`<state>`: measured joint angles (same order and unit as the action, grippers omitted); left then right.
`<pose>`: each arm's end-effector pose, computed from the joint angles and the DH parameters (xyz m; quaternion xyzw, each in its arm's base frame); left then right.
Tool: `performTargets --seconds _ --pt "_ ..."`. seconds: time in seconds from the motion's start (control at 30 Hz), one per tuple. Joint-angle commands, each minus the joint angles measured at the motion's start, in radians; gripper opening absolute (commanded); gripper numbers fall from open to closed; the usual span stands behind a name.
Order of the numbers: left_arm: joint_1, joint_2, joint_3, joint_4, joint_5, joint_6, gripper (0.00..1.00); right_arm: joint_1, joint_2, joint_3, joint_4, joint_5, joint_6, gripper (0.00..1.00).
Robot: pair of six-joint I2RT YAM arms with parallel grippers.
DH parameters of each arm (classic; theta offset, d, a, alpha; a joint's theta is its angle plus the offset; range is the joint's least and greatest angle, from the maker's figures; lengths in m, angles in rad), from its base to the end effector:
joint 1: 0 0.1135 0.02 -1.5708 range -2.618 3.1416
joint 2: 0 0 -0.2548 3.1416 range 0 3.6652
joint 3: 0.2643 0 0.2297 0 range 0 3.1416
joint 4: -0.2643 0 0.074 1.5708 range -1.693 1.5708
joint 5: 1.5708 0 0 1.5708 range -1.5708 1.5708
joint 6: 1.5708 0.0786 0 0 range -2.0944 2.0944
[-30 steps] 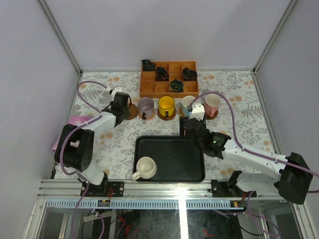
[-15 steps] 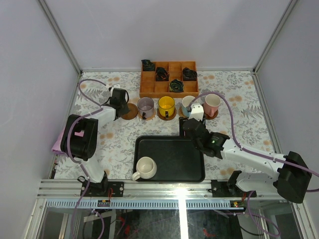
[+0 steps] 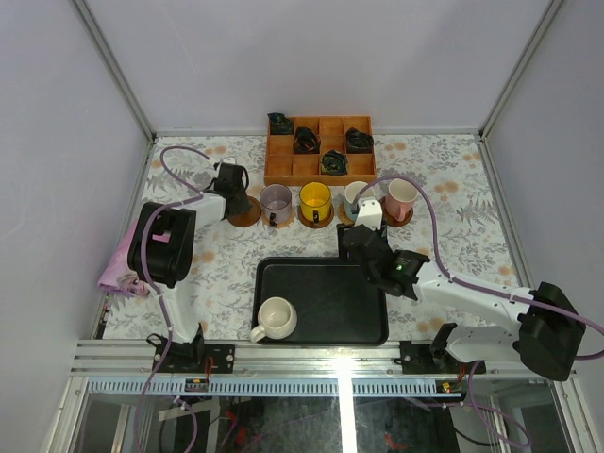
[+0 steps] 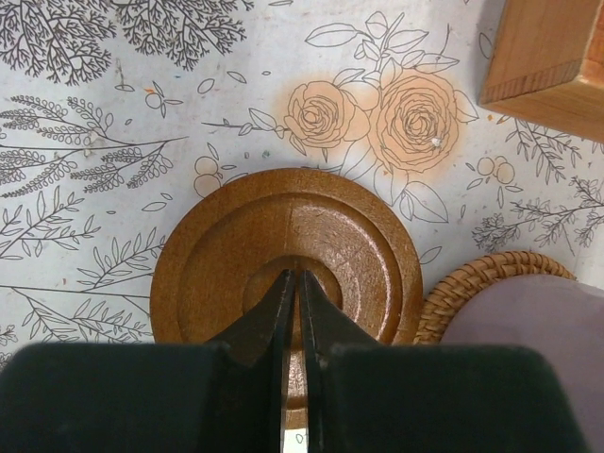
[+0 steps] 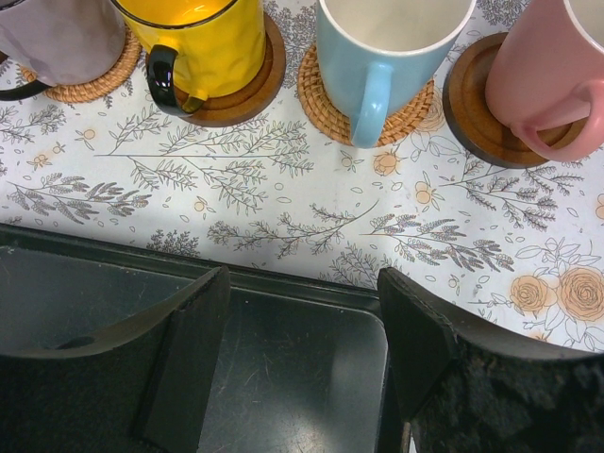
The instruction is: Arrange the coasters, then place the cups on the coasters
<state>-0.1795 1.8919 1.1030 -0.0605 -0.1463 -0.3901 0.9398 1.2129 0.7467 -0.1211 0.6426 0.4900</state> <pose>0.3951 -0.0600 0.1263 -0.1237 0.9253 -0.0333 0.3570 0.1972 0.1900 0.2302 -0.0412 0.8486 0.0835 0.5208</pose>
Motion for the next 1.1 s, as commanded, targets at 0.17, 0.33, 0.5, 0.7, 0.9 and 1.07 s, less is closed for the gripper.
performTargets --seconds 0.17,0.33,0.5,0.7,0.9,1.07 --pt "0.024 0.000 0.016 -0.026 -0.030 -0.029 0.07 -0.006 0.020 0.014 0.038 0.003 0.014 0.71" --pt "0.028 -0.002 0.001 -0.054 -0.021 -0.038 0.08 -0.006 0.020 0.014 0.041 -0.004 0.016 0.71" --pt "0.029 -0.011 -0.022 -0.053 -0.005 -0.045 0.08 -0.006 0.020 0.017 0.043 -0.011 0.018 0.71" --pt "0.029 -0.033 -0.060 -0.052 0.008 -0.050 0.08 -0.006 0.011 0.014 0.041 -0.011 0.023 0.71" --pt "0.028 -0.056 -0.093 -0.055 0.018 -0.053 0.08 -0.007 0.002 0.013 0.042 -0.014 0.030 0.71" --pt "0.028 -0.074 -0.119 -0.052 0.015 -0.055 0.08 -0.006 -0.001 0.011 0.042 -0.019 0.033 0.71"
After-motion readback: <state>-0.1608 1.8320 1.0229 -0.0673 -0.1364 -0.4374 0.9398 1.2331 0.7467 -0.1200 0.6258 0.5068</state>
